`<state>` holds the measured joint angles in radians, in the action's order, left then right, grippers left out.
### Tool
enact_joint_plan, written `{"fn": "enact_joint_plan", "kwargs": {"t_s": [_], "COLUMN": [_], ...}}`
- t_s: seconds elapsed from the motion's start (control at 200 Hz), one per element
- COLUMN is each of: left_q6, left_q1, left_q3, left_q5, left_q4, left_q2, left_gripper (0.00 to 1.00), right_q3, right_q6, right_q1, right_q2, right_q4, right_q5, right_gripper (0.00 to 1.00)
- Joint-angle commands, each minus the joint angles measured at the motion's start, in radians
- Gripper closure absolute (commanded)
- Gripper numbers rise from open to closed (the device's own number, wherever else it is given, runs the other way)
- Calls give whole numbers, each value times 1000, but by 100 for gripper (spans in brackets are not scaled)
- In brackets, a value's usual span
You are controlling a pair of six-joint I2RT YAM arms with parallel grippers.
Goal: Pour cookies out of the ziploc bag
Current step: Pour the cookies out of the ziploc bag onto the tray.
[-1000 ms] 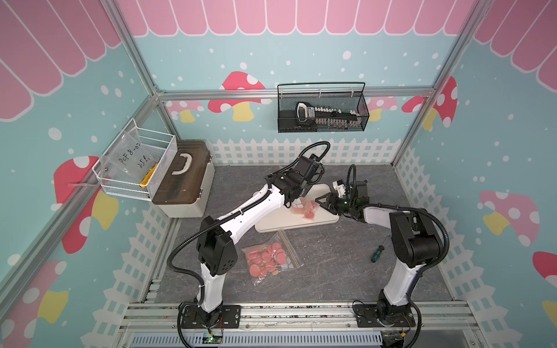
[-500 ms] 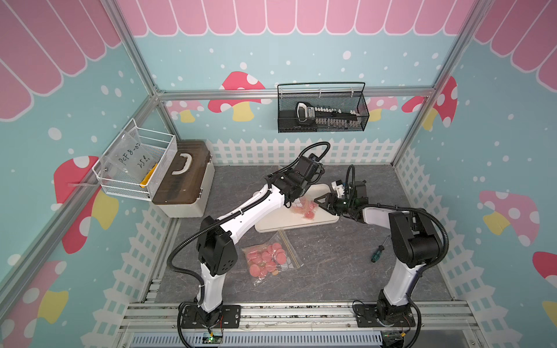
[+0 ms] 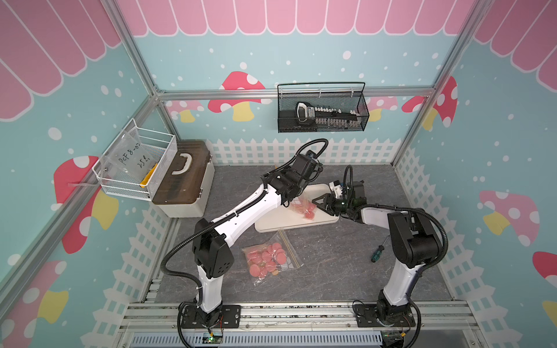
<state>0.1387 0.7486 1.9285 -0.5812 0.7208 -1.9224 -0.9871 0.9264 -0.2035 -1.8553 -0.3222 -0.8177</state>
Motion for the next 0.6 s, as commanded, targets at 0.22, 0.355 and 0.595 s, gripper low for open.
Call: {"fn": "enact_joint_plan", "kwargs": {"t_s": [0.22, 0.355, 0.595], "left_q6": [9, -4, -21], "left_q1": [3, 1, -5], "left_q3": [-60, -83, -117], "left_q5": [-28, -37, -39], "left_q4": [-6, -7, -21], "left_q2": [57, 63, 83], "left_gripper": [100, 100, 100], "right_q3": [-40, -48, -49], "right_q6": [12, 12, 8], "right_q1": [-17, -22, -27], "right_q2": [7, 2, -2], "right_q4": [-15, -15, -12], "right_q5": [-14, -14, -15], "right_gripper": [46, 46, 46]}}
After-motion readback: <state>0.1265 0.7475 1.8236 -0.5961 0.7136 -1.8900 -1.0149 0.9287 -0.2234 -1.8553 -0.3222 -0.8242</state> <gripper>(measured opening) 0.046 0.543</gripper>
